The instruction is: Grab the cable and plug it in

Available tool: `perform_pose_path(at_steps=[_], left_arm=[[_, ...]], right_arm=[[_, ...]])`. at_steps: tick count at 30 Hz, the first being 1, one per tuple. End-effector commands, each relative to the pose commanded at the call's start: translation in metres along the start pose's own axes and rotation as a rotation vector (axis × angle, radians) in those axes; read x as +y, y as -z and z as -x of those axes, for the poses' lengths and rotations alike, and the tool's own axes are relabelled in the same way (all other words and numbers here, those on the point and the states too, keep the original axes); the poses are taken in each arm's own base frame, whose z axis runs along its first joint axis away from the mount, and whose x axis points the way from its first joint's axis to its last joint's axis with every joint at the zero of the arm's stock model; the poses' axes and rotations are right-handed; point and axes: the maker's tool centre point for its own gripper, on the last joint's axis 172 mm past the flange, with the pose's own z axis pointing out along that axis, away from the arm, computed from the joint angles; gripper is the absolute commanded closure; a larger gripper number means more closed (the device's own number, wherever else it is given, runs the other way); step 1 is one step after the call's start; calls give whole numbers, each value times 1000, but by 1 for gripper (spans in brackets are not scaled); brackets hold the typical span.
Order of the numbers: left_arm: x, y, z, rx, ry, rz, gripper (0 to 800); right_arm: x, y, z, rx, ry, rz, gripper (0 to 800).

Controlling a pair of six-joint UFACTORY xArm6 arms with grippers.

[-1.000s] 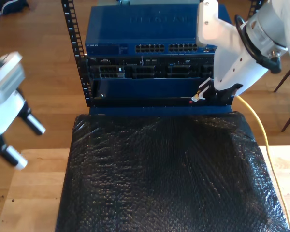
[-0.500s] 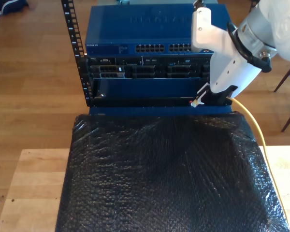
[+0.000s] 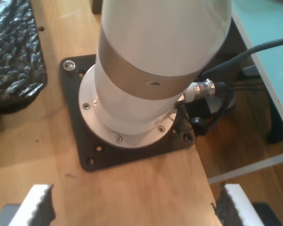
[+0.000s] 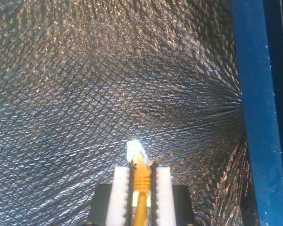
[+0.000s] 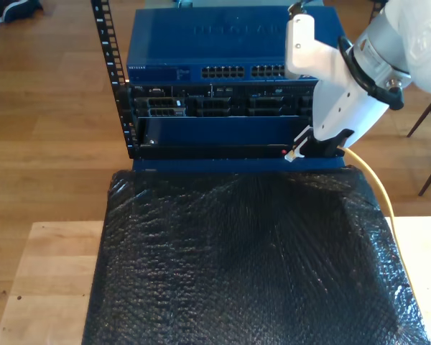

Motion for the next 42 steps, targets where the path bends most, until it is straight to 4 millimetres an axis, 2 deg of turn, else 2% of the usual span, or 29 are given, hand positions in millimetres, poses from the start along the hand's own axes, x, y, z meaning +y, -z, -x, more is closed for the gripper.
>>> perform_pose_path(at_steps=[6,9,12,20,28,33,39,42], left_arm=[[18,-21,4,27,-1,-3,0],[21,-39,16,2,0,-5,0],[21,-48,27,-35,10,-28,0],[19,-58,42,-90,13,-65,0],[16,-66,49,-136,-8,-77,0],[16,-71,51,-143,-5,-88,0],[21,-72,62,-176,-15,-120,0],[21,-85,68,-189,-26,-133,0]], right_arm=[[-2,-3,2,-2,-4,-5,797],[-4,-6,4,-5,-6,-13,798],[-5,-6,5,-6,-7,-14,797],[-8,-10,8,-9,-11,-22,797],[-10,-13,9,-11,-12,-26,798],[-13,-21,13,-16,-20,-37,797],[-9,-17,14,-13,-27,-27,797],[-9,-19,20,-17,-34,-31,797]])
